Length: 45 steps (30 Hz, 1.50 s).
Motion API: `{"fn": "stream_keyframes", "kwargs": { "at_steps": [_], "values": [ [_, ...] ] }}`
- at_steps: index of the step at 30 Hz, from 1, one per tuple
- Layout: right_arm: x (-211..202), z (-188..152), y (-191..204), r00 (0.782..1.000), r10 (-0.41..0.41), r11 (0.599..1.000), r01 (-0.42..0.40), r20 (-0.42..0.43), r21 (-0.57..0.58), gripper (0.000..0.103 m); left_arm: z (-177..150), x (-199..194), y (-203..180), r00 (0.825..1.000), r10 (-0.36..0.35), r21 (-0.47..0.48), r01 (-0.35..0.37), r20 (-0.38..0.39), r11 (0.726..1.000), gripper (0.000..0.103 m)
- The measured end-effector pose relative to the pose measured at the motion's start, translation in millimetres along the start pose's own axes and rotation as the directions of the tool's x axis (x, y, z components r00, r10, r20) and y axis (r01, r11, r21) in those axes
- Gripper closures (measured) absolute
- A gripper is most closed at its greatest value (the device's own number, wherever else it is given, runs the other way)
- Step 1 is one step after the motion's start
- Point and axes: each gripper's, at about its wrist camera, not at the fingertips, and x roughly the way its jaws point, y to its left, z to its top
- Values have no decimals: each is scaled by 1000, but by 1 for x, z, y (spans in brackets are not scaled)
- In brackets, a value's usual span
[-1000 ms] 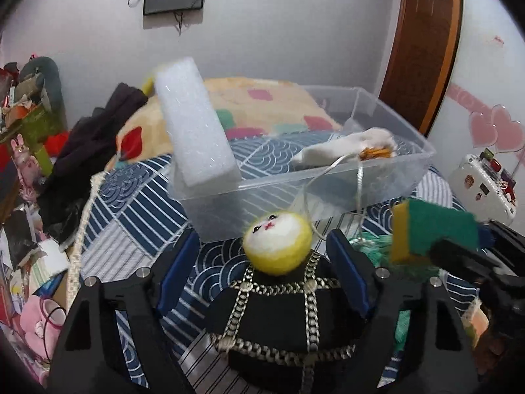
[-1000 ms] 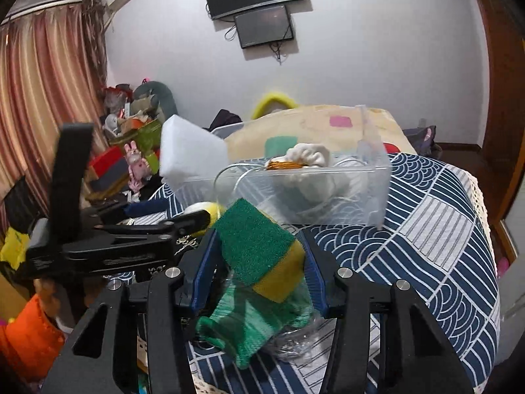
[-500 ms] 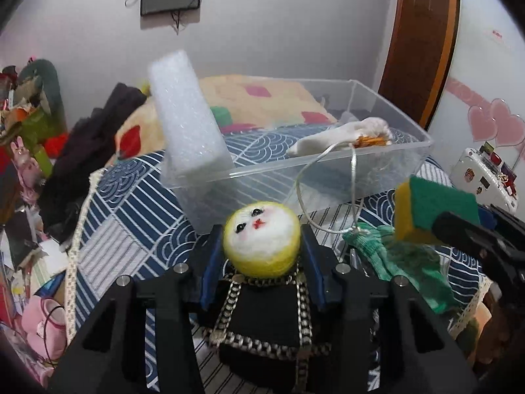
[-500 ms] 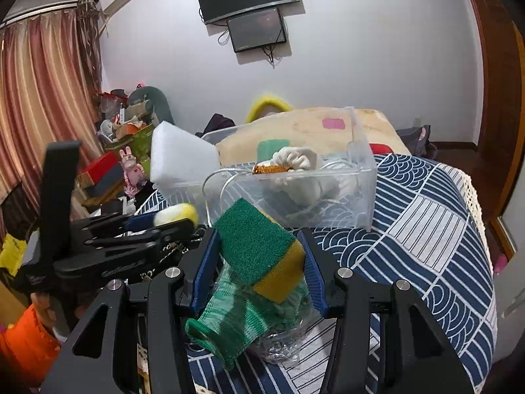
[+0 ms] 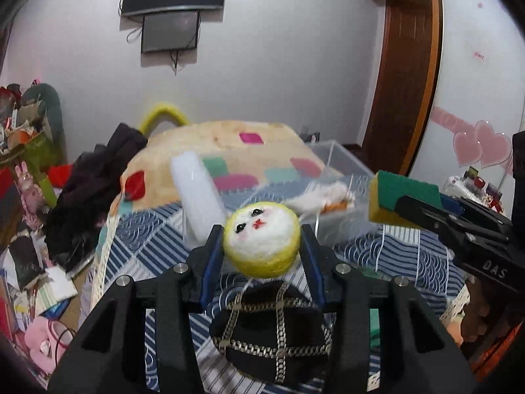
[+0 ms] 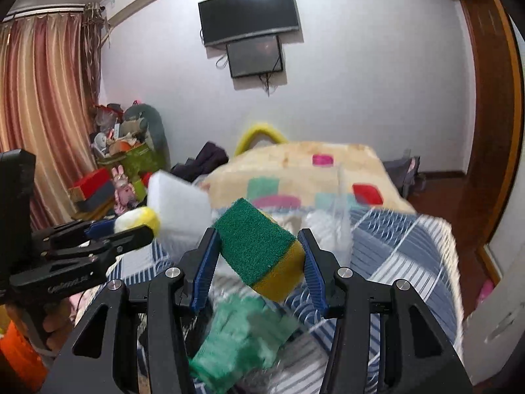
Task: Organize soft objects
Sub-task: 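Grasp the green sponge with the right tool while the left tool grasps the yellow-headed doll, then drop the sponge into the box with the right tool while the left tool drops the doll inside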
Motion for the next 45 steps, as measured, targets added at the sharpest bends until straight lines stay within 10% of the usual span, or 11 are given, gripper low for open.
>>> {"fn": "stream_keyframes", "kwargs": {
  "at_steps": [12,30,45],
  "values": [
    [33,31,-2,999,-17,1000,18,51,-23,57,42,15,-10,996,33,36,-36,79,999,58],
    [77,9,-18,993,-83,997,83,-80,-3,55,36,96,-13,994,21,75,-13,-109,997,58],
    [47,25,-12,998,-64,998,64,-8,-2,31,37,74,-20,997,58,92,-53,-50,994,31]
  ]
}}
